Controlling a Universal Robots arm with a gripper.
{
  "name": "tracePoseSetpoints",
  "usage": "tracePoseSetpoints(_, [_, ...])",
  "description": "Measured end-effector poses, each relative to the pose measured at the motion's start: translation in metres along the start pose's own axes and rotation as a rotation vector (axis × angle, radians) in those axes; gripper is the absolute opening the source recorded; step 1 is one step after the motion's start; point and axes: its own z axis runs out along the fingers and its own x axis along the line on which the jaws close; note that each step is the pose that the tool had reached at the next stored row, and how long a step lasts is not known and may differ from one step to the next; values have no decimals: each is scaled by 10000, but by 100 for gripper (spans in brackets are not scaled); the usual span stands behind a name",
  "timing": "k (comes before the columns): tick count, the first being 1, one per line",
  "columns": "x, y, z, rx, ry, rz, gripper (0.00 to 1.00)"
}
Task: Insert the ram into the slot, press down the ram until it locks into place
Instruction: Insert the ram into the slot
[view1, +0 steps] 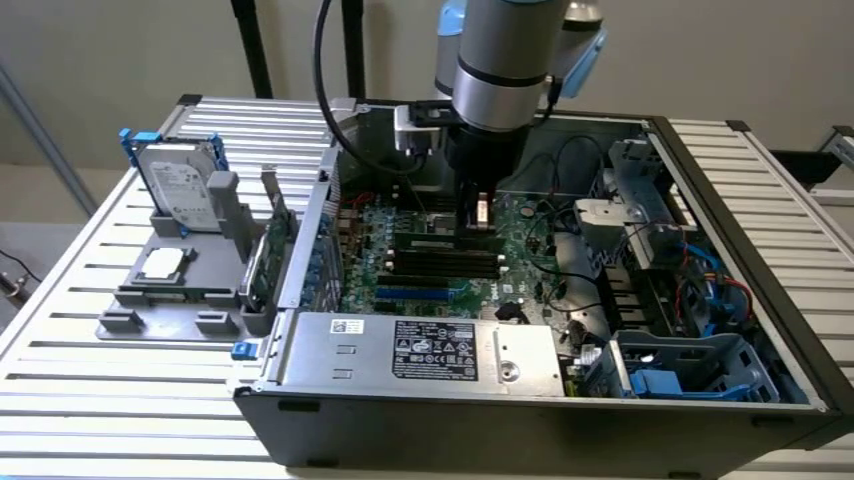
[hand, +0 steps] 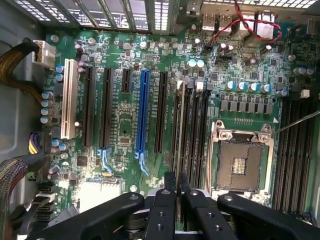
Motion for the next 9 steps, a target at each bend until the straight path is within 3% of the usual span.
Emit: tracePoseSetpoints(9, [1, -5, 142, -1, 18, 3, 13])
